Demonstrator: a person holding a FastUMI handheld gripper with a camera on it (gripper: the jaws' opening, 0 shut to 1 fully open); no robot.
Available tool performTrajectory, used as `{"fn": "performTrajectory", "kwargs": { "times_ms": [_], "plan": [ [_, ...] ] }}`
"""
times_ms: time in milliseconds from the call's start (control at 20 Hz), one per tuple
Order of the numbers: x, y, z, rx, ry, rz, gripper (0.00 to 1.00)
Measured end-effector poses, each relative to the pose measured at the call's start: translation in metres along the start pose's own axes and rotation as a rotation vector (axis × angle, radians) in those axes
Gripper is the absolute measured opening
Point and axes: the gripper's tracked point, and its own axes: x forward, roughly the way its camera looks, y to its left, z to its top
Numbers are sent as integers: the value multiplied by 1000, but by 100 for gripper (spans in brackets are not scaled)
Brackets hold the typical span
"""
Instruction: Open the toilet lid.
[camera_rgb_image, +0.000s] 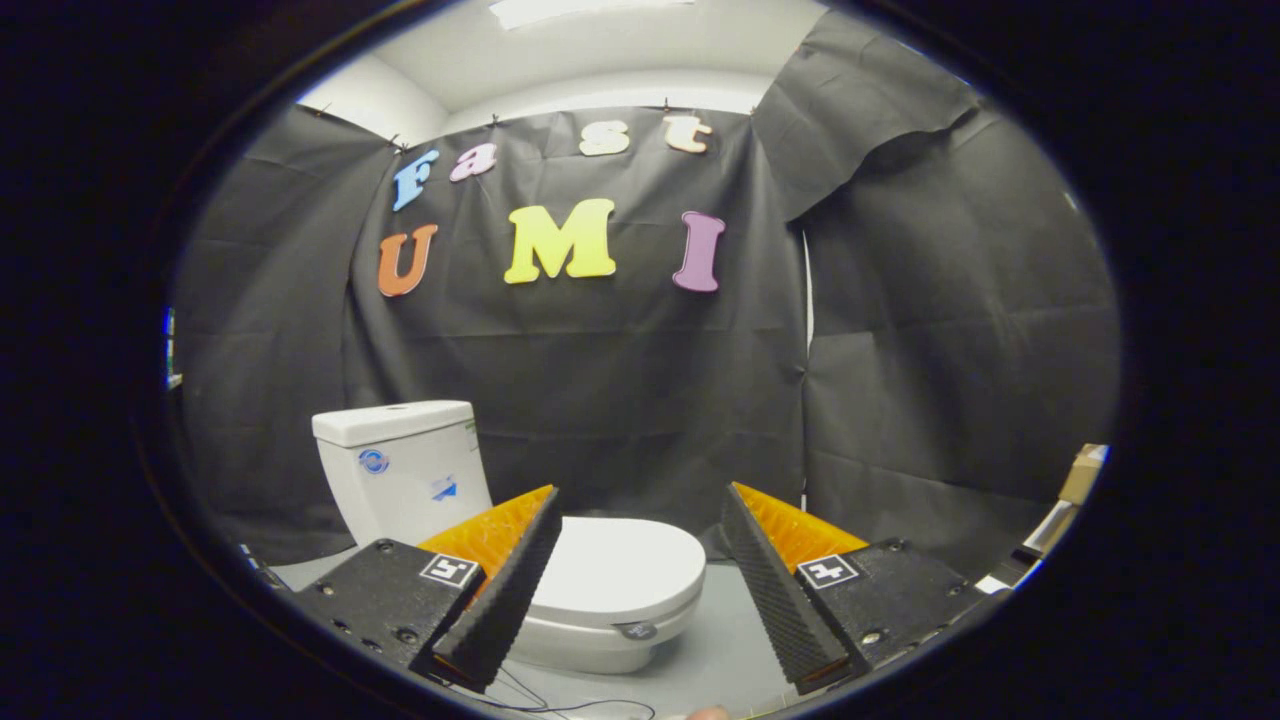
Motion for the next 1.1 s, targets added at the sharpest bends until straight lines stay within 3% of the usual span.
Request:
{"fn": "performTrajectory", "kwargs": {
  "times_ms": [350,650,1100],
  "plan": [
    [3,2,-4,-48,-14,26,100],
    [31,2,-11,-10,44,32,100],
    [73,13,-95,134,247,39,100]
  ]
}}
